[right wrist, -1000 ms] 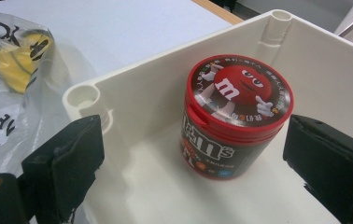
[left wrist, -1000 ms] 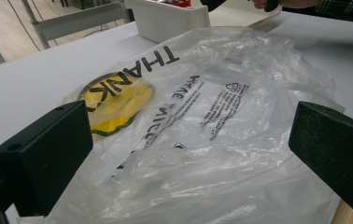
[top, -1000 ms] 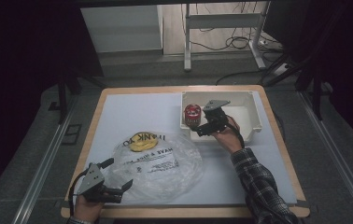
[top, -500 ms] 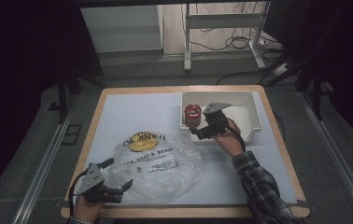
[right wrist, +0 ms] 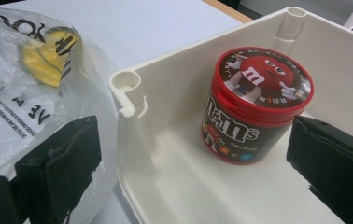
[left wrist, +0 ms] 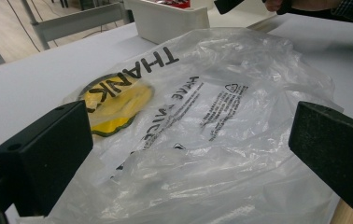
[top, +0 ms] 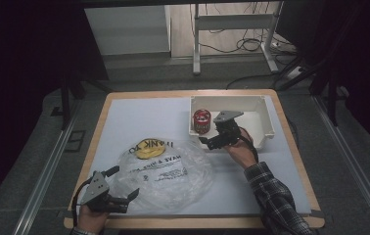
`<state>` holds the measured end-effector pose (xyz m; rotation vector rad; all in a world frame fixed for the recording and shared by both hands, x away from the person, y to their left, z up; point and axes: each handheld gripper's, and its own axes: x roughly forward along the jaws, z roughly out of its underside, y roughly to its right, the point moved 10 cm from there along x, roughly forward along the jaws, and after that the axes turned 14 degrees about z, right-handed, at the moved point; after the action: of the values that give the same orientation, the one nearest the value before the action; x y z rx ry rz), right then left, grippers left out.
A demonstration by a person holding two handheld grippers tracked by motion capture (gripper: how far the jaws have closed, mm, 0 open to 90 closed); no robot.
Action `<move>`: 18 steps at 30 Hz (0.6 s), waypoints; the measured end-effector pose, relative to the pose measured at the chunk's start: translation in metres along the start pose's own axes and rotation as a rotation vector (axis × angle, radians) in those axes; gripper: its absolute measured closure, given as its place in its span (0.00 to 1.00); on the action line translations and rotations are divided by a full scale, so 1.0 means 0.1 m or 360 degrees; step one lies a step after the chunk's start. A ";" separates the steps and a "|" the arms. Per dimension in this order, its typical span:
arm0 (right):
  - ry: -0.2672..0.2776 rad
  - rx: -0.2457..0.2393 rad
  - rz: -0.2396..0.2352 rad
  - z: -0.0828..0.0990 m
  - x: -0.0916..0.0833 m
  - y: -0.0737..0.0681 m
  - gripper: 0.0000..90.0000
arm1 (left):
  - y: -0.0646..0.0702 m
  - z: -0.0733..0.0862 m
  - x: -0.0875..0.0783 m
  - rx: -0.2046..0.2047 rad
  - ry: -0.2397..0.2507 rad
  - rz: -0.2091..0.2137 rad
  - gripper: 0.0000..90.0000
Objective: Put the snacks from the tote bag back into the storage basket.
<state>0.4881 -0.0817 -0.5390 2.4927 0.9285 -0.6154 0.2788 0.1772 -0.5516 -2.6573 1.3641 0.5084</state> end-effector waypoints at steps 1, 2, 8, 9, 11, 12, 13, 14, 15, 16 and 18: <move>-0.0003 -0.0001 0.0004 0.01 -0.01 -0.01 0.04 | 0.00 0.00 0.00 0.0000 0.0000 0.0000 0.00; -0.0003 -0.0004 0.0004 0.01 -0.01 -0.01 0.03 | 0.00 0.00 0.00 0.0000 0.0000 0.0000 0.00; -0.0007 -0.0013 0.0002 0.04 -0.06 -0.05 0.03 | 0.00 0.00 0.00 -0.0001 0.0000 0.0003 0.00; -0.0011 -0.0009 -0.0001 0.04 -0.06 -0.06 0.03 | 0.00 0.00 0.00 0.0000 0.0000 0.0003 0.00; -0.0008 -0.0015 0.0005 0.05 -0.08 -0.06 0.03 | 0.00 0.00 0.00 0.0000 -0.0001 0.0004 0.00; -0.0005 -0.0015 0.0008 0.05 -0.09 -0.06 0.03 | 0.01 0.00 0.00 0.0000 -0.0001 0.0004 0.00; -0.0010 -0.0012 0.0008 0.05 -0.10 -0.07 0.03 | 0.01 0.00 0.00 0.0000 -0.0001 0.0006 0.00; -0.0004 -0.0011 0.0008 0.05 -0.11 -0.07 0.03 | 0.01 0.00 0.00 0.0001 -0.0002 0.0007 0.00; -0.0003 -0.0006 0.0004 0.05 -0.12 -0.08 0.03 | 0.01 0.00 0.01 0.0002 -0.0003 0.0007 0.00; -0.0006 -0.0007 0.0006 0.06 -0.13 -0.08 0.03 | 0.01 0.00 0.01 0.0003 -0.0006 0.0007 0.00; -0.0011 -0.0002 -0.0005 0.08 -0.14 -0.10 0.03 | 0.01 0.00 0.01 0.0005 -0.0009 0.0007 0.00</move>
<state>0.4699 -0.0859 -0.5398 2.4871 0.9302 -0.6235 0.2785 0.1761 -0.5523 -2.6491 1.3685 0.5132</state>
